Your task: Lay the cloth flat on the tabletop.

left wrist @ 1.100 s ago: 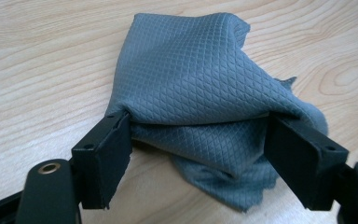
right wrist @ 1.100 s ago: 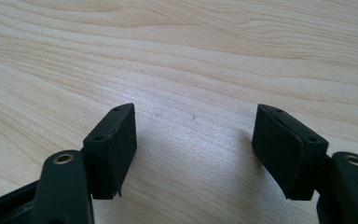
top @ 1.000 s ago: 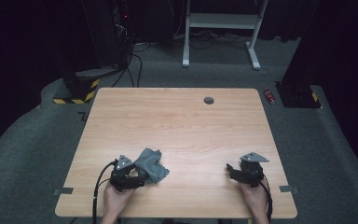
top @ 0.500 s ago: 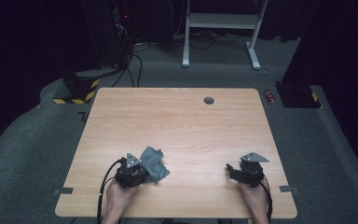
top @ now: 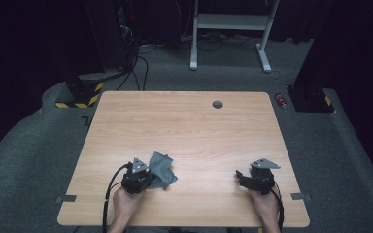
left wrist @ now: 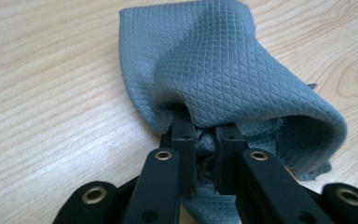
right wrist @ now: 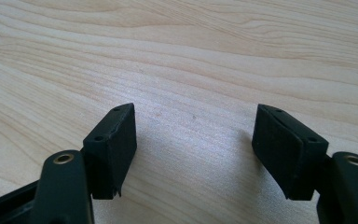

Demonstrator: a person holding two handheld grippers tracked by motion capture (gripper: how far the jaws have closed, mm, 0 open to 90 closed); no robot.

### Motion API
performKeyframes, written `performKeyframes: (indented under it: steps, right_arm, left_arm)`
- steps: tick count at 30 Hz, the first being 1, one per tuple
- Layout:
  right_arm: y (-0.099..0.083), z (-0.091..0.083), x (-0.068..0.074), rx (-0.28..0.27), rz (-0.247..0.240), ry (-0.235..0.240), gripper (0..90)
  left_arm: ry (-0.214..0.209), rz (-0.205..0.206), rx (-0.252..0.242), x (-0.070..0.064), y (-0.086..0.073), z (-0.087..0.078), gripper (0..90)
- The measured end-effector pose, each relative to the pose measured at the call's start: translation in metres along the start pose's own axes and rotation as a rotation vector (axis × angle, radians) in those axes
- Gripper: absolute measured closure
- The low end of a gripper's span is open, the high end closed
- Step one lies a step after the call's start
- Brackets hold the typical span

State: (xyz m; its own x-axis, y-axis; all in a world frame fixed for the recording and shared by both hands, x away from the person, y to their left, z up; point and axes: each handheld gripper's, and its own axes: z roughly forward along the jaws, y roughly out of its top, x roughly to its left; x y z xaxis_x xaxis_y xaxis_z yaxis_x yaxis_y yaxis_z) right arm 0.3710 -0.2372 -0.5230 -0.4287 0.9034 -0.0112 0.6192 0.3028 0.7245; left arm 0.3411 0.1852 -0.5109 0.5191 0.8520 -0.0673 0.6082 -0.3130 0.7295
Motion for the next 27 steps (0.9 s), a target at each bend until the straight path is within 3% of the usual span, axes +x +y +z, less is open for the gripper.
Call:
performKeyframes:
  steps: [16, 27]
  right_arm:
    - [0.000, 0.000, 0.000, 0.000, 0.000, 0.000, 30.5]
    - [0.000, 0.000, 0.000, 0.000, 0.000, 0.000, 30.5]
  left_arm:
    - [-0.076, -0.003, -0.056, -0.009, 0.029, 0.008, 83.3]
    - [-0.103, -0.001, -0.072, -0.018, 0.055, 0.030, 83.3]
